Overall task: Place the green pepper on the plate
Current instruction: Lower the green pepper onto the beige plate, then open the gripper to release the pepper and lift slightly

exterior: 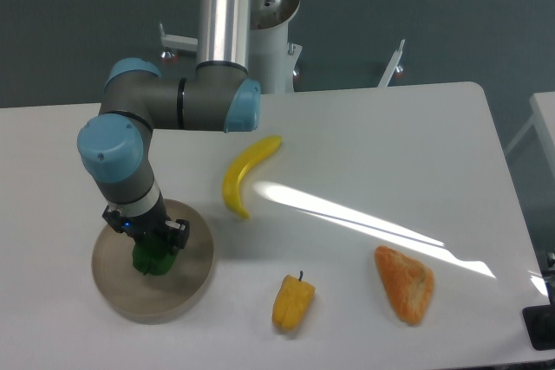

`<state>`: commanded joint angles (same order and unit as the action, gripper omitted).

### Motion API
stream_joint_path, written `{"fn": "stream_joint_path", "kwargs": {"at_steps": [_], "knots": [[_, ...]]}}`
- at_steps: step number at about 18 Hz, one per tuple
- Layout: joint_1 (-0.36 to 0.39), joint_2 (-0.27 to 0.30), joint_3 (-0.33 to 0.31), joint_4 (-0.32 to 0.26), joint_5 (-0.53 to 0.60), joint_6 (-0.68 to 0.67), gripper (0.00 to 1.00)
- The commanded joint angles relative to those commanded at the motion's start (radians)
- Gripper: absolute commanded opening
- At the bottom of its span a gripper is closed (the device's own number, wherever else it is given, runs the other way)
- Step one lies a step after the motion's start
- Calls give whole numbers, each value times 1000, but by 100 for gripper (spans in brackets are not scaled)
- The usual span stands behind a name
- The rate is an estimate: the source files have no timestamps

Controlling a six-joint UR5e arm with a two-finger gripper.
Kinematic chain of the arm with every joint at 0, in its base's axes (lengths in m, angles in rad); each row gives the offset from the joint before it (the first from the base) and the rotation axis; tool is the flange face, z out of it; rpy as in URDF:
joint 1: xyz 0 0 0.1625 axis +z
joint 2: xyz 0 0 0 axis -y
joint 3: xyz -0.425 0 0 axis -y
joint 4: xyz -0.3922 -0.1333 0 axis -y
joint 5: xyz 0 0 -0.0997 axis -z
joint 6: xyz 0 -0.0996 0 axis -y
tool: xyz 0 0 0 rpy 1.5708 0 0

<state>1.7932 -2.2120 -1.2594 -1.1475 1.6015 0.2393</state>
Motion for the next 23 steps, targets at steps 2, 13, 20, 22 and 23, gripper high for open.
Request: {"fn": "stream_joint_path", "kwargs": {"at_steps": [2,13,20,22,23], "knots": [[-2,-2,0,0,-2,2,29],[-2,-14,-3,3,0,5,30],[-3,-12,-3,3,0,5,35],[-3,-12,-3,3,0,5,36],[-3,-12,-3,3,0,5,37]]}}
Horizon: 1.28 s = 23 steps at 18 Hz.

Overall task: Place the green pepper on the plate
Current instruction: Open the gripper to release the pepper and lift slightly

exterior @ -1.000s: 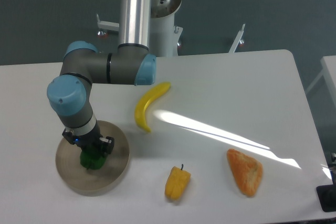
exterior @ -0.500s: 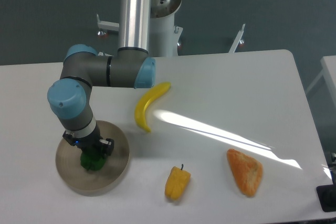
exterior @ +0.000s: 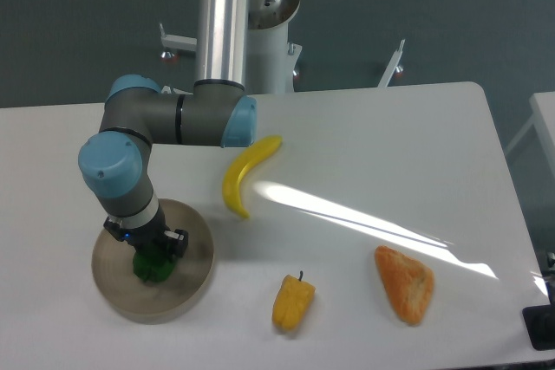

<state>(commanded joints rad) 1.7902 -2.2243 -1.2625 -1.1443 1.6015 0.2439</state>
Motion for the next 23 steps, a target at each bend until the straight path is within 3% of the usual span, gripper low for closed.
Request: {"fn": "stream_joint_path", "kwargs": {"at_steps": [4,8,16,20,23], "knots": [[0,2,0,0,-2,8,60],[0,12,0,0,-2,15,97],[2,41,12,-12,2,24,100],[14,93,-3,-28,3,157,100],[84,147,-18,-104,5,262,100]]}}
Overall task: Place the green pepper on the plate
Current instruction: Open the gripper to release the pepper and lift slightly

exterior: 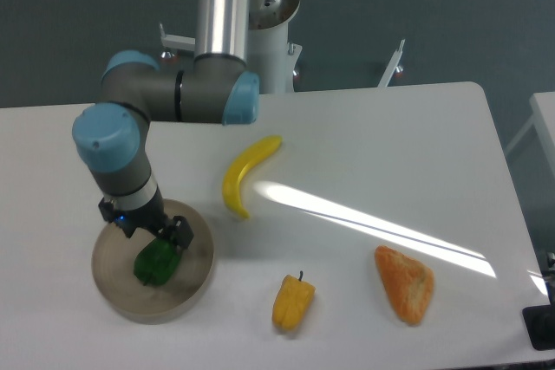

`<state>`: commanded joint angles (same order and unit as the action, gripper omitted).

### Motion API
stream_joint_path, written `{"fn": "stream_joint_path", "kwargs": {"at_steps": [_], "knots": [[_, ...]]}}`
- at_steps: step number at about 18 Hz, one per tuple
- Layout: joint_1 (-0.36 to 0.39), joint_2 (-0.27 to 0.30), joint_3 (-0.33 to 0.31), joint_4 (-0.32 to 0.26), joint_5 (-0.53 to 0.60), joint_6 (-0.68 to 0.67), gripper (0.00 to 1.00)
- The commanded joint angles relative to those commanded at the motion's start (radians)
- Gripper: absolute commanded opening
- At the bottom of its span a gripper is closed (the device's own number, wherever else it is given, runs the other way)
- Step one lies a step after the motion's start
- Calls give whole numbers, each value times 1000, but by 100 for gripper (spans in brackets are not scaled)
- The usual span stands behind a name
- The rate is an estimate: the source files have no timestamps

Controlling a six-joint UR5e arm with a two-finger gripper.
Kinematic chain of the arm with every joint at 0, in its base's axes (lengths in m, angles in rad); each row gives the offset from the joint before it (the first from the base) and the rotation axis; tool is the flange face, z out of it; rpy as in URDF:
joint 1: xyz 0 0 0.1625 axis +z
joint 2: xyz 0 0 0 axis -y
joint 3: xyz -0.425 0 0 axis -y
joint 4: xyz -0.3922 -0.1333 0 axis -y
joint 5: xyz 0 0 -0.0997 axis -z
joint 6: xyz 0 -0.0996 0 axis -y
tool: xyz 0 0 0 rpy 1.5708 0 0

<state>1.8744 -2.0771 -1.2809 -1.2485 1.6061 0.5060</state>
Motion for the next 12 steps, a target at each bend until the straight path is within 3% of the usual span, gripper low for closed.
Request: {"fn": "stream_joint_path", "kwargs": {"at_steps": [4,12], "knots": [[32,22,-3,-9,6,91,100],[40,20,-3,1,6,97,100]]}}
